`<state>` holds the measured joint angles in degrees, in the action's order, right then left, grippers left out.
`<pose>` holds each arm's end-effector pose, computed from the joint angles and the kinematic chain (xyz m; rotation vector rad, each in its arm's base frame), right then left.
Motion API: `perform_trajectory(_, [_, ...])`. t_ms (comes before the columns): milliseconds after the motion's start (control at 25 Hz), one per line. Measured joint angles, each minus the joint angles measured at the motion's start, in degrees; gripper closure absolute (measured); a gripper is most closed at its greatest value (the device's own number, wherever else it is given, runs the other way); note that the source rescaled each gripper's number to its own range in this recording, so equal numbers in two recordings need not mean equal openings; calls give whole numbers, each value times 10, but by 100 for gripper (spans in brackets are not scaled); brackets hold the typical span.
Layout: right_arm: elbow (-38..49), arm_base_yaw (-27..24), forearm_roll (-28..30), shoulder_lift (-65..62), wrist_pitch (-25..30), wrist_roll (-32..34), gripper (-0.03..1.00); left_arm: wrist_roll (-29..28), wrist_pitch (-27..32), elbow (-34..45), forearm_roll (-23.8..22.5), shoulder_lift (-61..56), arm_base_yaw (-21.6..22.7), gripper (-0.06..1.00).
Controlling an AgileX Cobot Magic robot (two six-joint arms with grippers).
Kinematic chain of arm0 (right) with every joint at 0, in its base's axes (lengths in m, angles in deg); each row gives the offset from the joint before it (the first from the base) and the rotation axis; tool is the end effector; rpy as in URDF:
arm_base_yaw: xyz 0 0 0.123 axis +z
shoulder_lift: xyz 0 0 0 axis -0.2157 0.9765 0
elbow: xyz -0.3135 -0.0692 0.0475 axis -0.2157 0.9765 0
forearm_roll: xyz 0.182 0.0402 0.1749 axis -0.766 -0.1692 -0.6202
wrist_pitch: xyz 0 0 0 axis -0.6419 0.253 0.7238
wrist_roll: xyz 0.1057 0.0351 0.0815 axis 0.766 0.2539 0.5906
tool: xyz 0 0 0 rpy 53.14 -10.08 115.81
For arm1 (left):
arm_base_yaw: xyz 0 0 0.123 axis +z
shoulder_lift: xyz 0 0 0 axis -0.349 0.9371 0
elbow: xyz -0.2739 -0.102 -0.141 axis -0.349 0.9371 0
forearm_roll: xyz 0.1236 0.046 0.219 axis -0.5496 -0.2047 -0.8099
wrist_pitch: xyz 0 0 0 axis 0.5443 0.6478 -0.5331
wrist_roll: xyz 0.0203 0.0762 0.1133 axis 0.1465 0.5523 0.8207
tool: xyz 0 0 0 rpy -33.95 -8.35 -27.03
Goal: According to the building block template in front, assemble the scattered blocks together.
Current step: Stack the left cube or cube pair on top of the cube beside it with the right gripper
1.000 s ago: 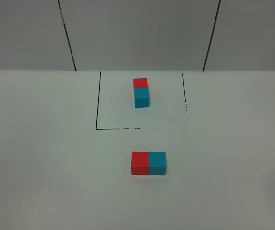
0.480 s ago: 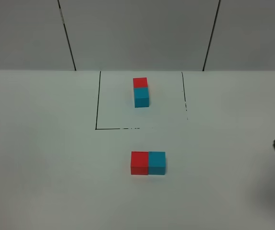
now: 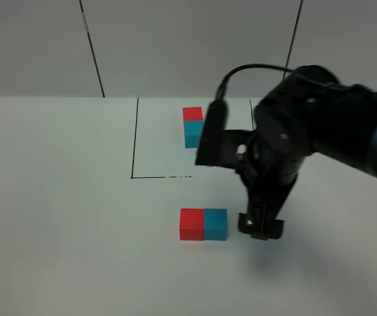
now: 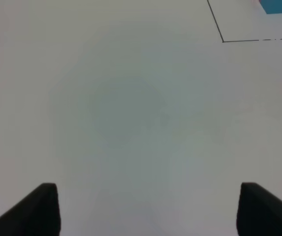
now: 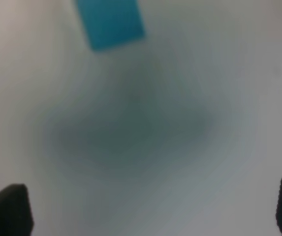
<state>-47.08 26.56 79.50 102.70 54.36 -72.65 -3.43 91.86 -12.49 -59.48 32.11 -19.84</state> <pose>0.3256 0.2316 0.2389 -1.8173 2.2489 -0.2682 -0.0015 -0.0124 0.2597 0.0476 2.0298 -0.0836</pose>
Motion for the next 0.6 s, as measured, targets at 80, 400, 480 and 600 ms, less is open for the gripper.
perform_trajectory(80, [-41,14,-44,51,19,-48,-3,0,0,0,0,0,0,33])
perform_trajectory(400, [-136,22,-103,169,51,-111,-3,0,0,0,0,0,0,33])
perform_trajectory(480, [-146,22,-95,178,45,-120,-3,0,0,0,0,0,0,33])
perform_trajectory(600, [-157,16,-92,189,28,-133,-3,0,0,0,0,0,0,33])
